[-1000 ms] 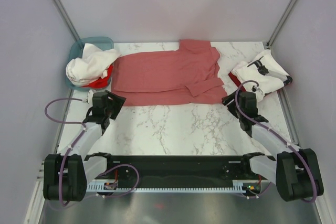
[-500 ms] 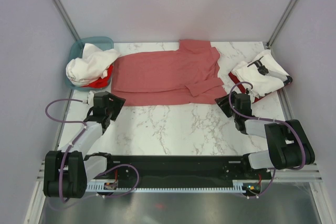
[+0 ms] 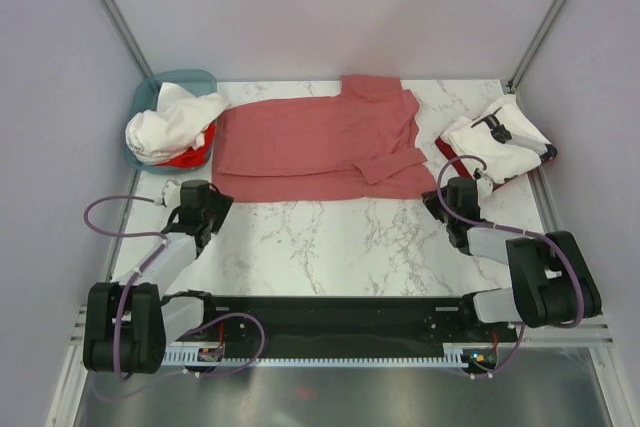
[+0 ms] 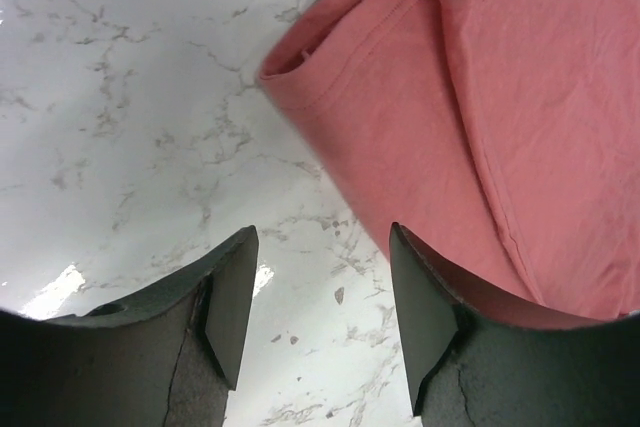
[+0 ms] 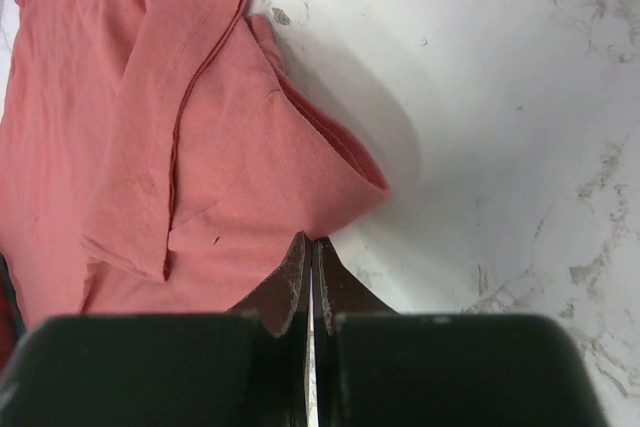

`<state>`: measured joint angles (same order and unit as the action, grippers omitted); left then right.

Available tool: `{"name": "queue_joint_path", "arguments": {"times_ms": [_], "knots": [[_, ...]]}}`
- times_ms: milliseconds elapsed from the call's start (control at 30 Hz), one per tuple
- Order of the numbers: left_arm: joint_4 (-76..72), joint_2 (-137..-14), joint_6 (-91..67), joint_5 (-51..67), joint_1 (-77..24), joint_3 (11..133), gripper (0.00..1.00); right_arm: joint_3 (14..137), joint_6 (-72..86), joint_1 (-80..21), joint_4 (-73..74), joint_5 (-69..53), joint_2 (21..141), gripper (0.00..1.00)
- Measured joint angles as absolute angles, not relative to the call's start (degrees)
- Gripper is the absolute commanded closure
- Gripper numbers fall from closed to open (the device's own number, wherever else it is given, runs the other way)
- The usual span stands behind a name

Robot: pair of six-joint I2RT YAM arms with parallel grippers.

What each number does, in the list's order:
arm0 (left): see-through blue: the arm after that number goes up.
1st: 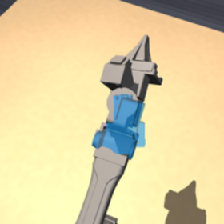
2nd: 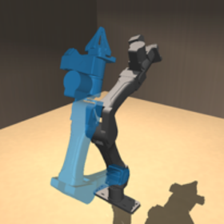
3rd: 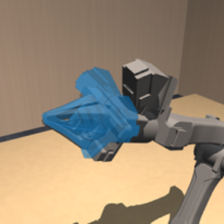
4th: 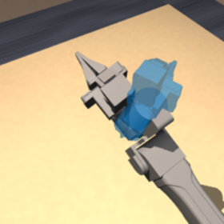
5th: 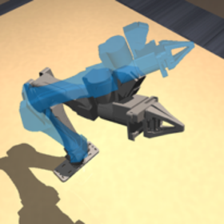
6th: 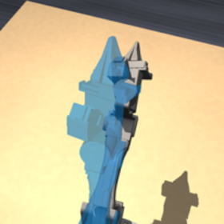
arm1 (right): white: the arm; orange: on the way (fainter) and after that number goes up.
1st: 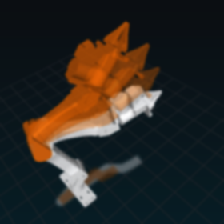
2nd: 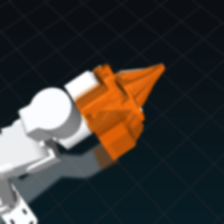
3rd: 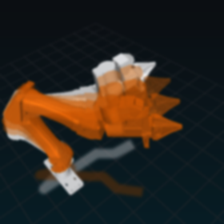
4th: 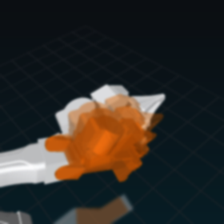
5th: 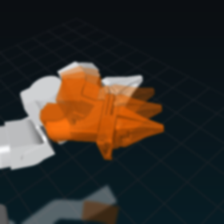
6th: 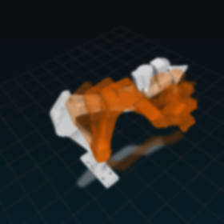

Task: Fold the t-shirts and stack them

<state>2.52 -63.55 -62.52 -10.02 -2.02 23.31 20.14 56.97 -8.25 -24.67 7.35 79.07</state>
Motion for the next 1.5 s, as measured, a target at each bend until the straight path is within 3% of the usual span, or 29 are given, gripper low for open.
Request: {"name": "queue_joint_path", "arguments": {"times_ms": [267, 400, 467, 533, 600, 733, 800, 833, 900, 933, 1233, 1300, 1467, 1500], "knots": [[-1.3, -69.5, -65.2, -13.2, -2.0, 22.9, 0.47, 20.1, 57.1, -8.3, -23.9, 7.8, 77.5, 1.0], [-5.4, -72.6, -66.5, -13.7, -2.0, 23.0, 0.46, 20.1, 57.1, -8.3, -23.4, 7.9, 76.4, 1.0], [-7.2, -73.6, -66.9, -14.1, -2.0, 23.0, 0.4, 20.1, 57.1, -8.3, -23.4, 7.9, 76.4, 1.0], [-8.8, -74.3, -67.5, -14.5, -2.0, 23.1, 0.42, 20.1, 57.1, -8.3, -23.2, 7.9, 76.4, 1.0], [-9.9, -75.2, -67.7, -14.9, -2.0, 23.1, 0.48, 20.1, 57.1, -8.3, -23.0, 7.9, 76.3, 1.0], [-11.0, -78.5, -68.6, -14.9, -1.8, 24.1, 0.87, 20.1, 57.1, -8.3, -22.9, 7.9, 76.2, 1.0], [-11.0, -79.5, -68.7, -14.9, -1.5, 24.4, 0.96, 20.1, 57.0, -8.3, -22.6, 8.0, 76.0, 0.96], [-11.1, -79.7, -68.9, -14.7, -1.3, 24.4, 0.98, 20.1, 57.0, -8.3, -22.3, 8.1, 75.8, 0.89], [-10.9, -79.2, -68.9, -14.5, -1.0, 24.4, 0.98, 20.2, 56.9, -8.3, -21.5, 8.9, 75.6, 0.78], [-10.7, -78.7, -68.9, -14.5, -0.8, 24.1, 0.98, 20.2, 56.8, -8.2, -21.3, 9.2, 75.4, 0.66], [-6.6, -68.4, -69.1, -15.0, -0.4, 21.6, 0.98, 20.4, 56.1, -8.2, -20.6, 11.0, 76.3, 0.62], [-6.0, -68.2, -69.1, -15.0, -0.4, 21.6, 0.98, 20.7, 55.8, -8.2, -20.6, 10.7, 77.7, 0.53], [-4.8, -68.6, -69.1, -15.0, -0.4, 21.6, 0.98, 22.1, 55.0, -8.2, -21.1, 10.2, 80.0, 0.53], [-4.5, -68.6, -69.1, -15.0, -0.4, 21.6, 0.98, 22.5, 54.9, -8.3, -21.1, 10.3, 80.4, 0.6]]}}
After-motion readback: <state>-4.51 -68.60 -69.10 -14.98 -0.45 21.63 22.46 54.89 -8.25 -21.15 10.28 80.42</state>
